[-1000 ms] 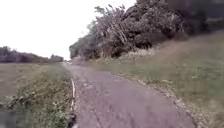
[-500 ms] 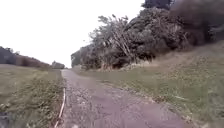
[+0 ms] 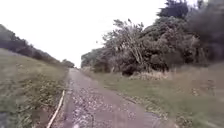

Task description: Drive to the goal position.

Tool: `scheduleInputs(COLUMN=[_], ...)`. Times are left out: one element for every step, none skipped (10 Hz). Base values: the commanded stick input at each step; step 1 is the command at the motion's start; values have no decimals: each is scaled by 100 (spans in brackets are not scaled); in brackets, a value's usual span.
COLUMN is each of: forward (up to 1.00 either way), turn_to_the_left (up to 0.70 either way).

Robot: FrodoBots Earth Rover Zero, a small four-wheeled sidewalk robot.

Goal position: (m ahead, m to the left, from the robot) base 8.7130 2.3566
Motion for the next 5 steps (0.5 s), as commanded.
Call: scheduleInputs(forward=[100,100,100,100,100], turn_to_the_left=[24,0,0,0,0])
